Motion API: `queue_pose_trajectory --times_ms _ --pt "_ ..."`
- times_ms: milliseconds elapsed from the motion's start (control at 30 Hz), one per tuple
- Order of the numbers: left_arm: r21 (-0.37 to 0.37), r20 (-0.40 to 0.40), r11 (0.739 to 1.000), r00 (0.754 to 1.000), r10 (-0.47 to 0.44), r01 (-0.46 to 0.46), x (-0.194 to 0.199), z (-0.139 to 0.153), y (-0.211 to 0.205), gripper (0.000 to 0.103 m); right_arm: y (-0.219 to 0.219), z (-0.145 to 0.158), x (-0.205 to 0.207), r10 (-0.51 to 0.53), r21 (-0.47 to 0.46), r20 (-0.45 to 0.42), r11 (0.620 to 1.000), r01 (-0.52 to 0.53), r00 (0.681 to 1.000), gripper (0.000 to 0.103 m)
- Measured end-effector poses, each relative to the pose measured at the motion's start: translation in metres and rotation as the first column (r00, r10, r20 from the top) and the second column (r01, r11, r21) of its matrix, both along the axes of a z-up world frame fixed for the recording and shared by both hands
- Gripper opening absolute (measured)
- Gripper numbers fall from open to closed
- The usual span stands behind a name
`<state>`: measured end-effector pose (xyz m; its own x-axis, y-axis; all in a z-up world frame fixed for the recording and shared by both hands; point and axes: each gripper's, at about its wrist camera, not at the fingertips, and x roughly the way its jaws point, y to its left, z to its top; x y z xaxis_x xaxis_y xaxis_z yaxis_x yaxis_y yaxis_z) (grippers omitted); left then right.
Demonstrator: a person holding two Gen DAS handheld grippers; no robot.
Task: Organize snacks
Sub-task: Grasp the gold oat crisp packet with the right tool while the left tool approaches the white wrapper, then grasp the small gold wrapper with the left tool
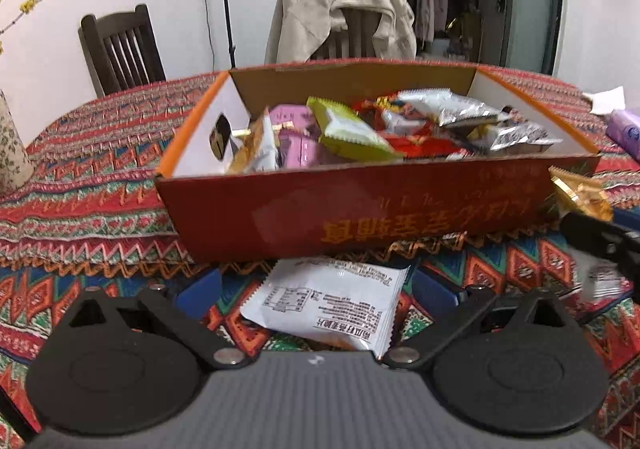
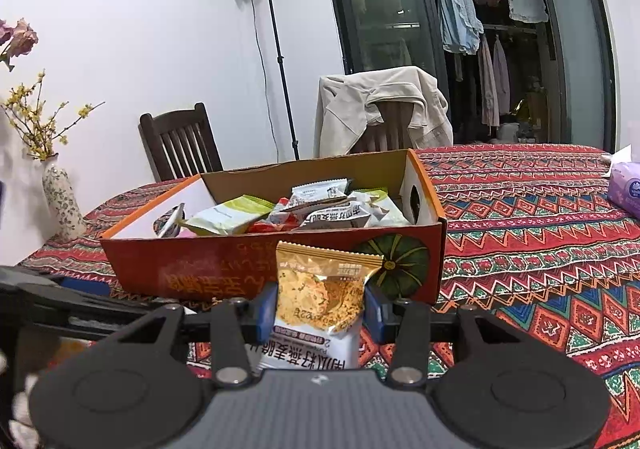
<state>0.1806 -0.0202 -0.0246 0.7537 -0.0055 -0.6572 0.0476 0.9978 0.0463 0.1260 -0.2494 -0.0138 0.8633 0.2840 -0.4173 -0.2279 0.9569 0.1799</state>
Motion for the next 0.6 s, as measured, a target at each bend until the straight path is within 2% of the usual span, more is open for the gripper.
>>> queue_pose_trajectory --times_ms 100,133,500,567,600 --pt "-0.021 -0.04 1.0 0.999 0.015 -0.016 0.0062 -0.0103 0.0034 0.103 -0.0008 0.0004 -0.0009 0.004 0.005 0.004 1.0 -0.004 1.0 0.044" --pt "-0.038 -0.042 0.999 0.999 0.021 -0.023 0.0066 -0.0106 0.0064 0.103 -0.0008 0.0007 -0.0013 0.005 0.006 0.004 1.0 -0.005 1.0 0.044" --pt "-0.035 -0.03 0.999 0.999 0.018 -0.019 0.0031 -0.0114 0.0062 0.102 0.0005 0.0006 -0.0001 0.009 0.009 0.002 1.0 -0.009 1.0 0.044" --pt "-0.037 -0.027 0.999 0.999 0.016 -0.017 0.0018 -0.0107 0.0063 0.098 0.0006 -0.0002 0.0018 0.008 0.011 -0.005 1.0 -0.007 1.0 0.044" --pt "-0.04 -0.023 0.999 1.0 0.013 -0.014 0.0004 -0.0098 0.0063 0.091 0.0 -0.0005 0.0022 0.006 0.012 -0.008 1.0 -0.006 1.0 0.044"
